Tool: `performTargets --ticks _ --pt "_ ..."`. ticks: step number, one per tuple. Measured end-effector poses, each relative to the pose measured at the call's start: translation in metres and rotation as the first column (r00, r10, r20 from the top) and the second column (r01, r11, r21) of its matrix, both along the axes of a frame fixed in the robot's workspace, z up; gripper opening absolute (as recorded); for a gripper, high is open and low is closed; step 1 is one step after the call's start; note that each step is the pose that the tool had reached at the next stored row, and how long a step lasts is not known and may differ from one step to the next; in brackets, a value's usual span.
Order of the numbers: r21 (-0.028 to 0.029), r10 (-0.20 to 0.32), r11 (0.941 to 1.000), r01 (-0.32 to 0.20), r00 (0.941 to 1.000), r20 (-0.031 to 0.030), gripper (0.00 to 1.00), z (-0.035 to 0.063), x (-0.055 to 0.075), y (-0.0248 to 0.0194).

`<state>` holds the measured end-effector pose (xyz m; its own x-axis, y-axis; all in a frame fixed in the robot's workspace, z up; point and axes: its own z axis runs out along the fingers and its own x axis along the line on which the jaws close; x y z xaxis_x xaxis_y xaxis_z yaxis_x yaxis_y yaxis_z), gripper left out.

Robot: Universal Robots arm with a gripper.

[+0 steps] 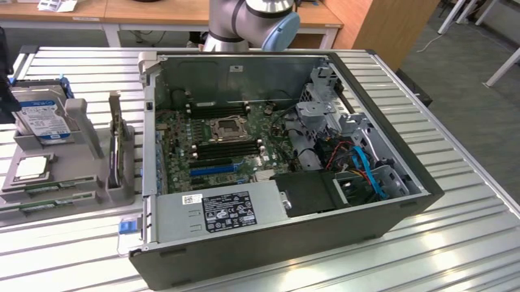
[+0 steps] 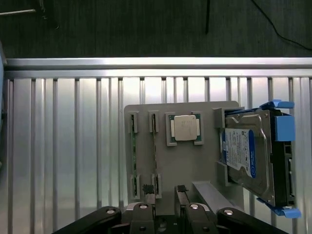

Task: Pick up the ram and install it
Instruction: 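Pick up the ram and move it above insertion slot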

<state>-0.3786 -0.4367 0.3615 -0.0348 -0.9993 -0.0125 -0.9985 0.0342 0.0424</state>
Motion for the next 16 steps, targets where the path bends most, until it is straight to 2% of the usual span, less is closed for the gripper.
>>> performTargets --ticks 16 --pt "0.0002 0.000 1.0000 0.000 1.0000 0.0001 0.29 -0.0291 0.000 -0.0007"
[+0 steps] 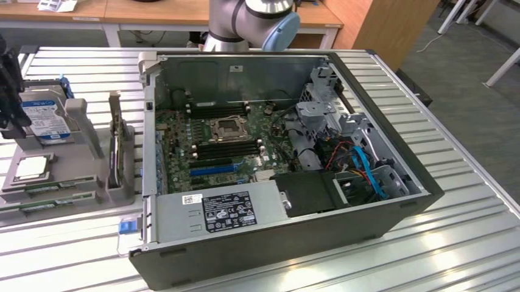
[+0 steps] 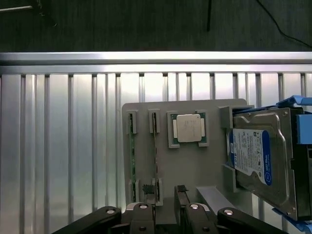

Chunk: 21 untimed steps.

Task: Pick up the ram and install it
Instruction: 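Pick up the ram and move it above insertion slot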

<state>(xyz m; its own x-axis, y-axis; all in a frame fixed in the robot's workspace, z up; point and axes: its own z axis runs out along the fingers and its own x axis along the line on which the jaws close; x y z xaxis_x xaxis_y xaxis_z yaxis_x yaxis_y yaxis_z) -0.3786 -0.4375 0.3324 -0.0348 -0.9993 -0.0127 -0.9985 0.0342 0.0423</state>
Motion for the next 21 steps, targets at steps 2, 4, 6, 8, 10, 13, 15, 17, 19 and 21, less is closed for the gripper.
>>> performTargets --ticks 2,4,6,8,10,13,15,17,19,21 --pt "0.0000 0.000 1.0000 0.000 1.0000 -0.0001 0.29 -0.0037 0.000 -0.0001" --pt "-0.0001 0.000 1.0000 0.000 1.0000 -0.0001 0.29 -0.0073 0.000 -0.0003" --pt "-0.0001 0.000 1.0000 0.000 1.0000 -0.0002 0.29 -0.0109 0.000 -0.0005" --pt "0.0000 0.000 1.0000 0.000 1.0000 0.0000 0.29 -0.0146 0.000 -0.0006" --pt "0.0000 0.000 1.0000 0.000 1.0000 0.0000 0.29 -0.0183 0.000 -0.0007" --pt "-0.0001 0.000 1.0000 0.000 1.0000 -0.0001 0.29 -0.0236 0.000 -0.0010" --pt "0.0000 0.000 1.0000 0.000 1.0000 -0.0001 0.29 -0.0273 0.000 -0.0010" --pt "-0.0001 0.000 1.0000 0.000 1.0000 -0.0001 0.29 -0.0310 0.000 -0.0011" --pt "0.0000 0.000 1.0000 0.000 1.0000 -0.0001 0.29 -0.0346 0.000 -0.0013" --pt "0.0000 0.000 1.0000 0.000 1.0000 0.0000 0.29 -0.0383 0.000 -0.0015"
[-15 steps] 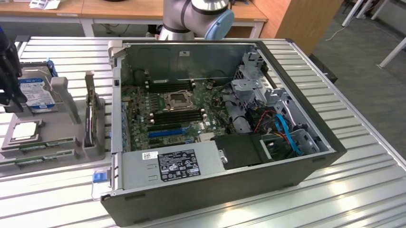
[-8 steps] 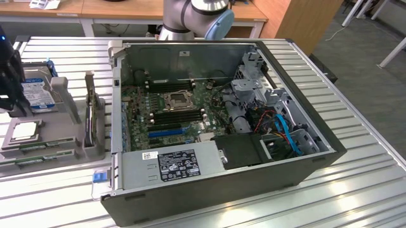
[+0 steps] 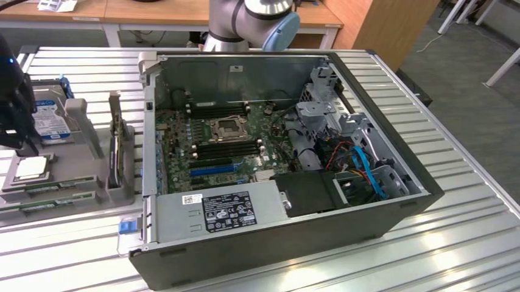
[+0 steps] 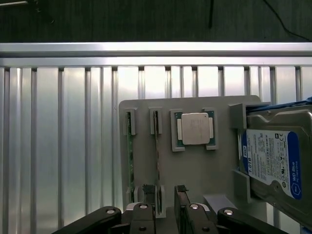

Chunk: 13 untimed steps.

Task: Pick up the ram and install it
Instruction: 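Pick up the ram and move it above insertion slot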

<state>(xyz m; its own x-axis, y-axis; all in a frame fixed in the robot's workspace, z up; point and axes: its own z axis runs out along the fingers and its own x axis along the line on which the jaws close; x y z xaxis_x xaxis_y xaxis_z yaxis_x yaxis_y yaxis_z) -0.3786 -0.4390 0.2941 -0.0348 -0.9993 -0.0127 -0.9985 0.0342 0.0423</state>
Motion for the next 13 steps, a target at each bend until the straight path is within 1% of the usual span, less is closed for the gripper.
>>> performTargets --ticks 13 --pt "0.0000 0.000 1.0000 0.000 1.0000 -0.0001 0.29 -0.0237 0.000 -0.0011"
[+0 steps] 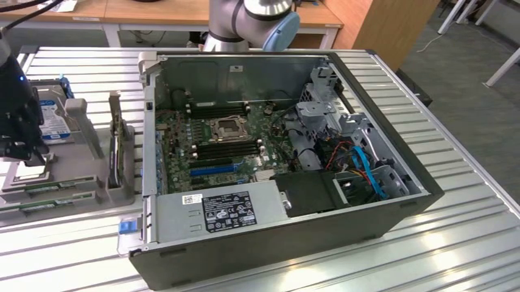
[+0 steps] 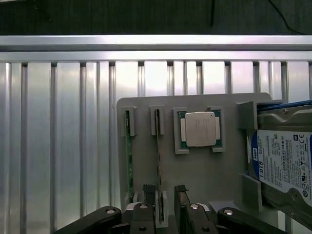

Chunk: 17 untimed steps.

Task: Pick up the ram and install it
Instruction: 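Pick up the ram and move it above insertion slot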

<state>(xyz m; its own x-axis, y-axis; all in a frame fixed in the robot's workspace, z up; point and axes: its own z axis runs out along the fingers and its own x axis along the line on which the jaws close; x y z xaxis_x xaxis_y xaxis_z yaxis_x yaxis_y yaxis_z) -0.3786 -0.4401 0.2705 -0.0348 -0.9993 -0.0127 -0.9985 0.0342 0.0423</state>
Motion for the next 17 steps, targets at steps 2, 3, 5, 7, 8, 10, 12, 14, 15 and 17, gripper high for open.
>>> performTargets --ticks 2,3,5,7,8,10,12,14,15,17 --pt "0.0000 0.000 1.0000 0.000 1.0000 0.0000 0.29 -0.0034 0.000 -0.0002" --pt "0.0000 0.000 1.0000 0.000 1.0000 0.0000 0.29 -0.0040 0.000 -0.0003" --pt "-0.0001 0.000 1.0000 0.000 1.0000 -0.0001 0.29 -0.0039 0.000 -0.0002" --pt "-0.0001 0.000 1.0000 0.000 1.0000 -0.0001 0.29 -0.0040 0.000 -0.0003" --pt "-0.0001 0.000 1.0000 0.000 1.0000 0.0000 0.29 -0.0040 0.000 -0.0008" --pt "-0.0001 0.000 1.0000 0.000 1.0000 0.0000 0.29 -0.0040 0.000 -0.0027" --pt "-0.0001 0.000 1.0000 0.000 1.0000 -0.0001 0.29 -0.0040 0.000 -0.0057" --pt "0.0000 0.000 1.0000 0.000 1.0000 0.0000 0.29 -0.0040 0.000 -0.0092" --pt "-0.0001 0.000 1.0000 0.000 1.0000 -0.0001 0.29 -0.0040 0.000 -0.0109" --pt "-0.0001 0.000 1.0000 0.000 1.0000 0.0000 0.29 -0.0040 0.000 -0.0144"
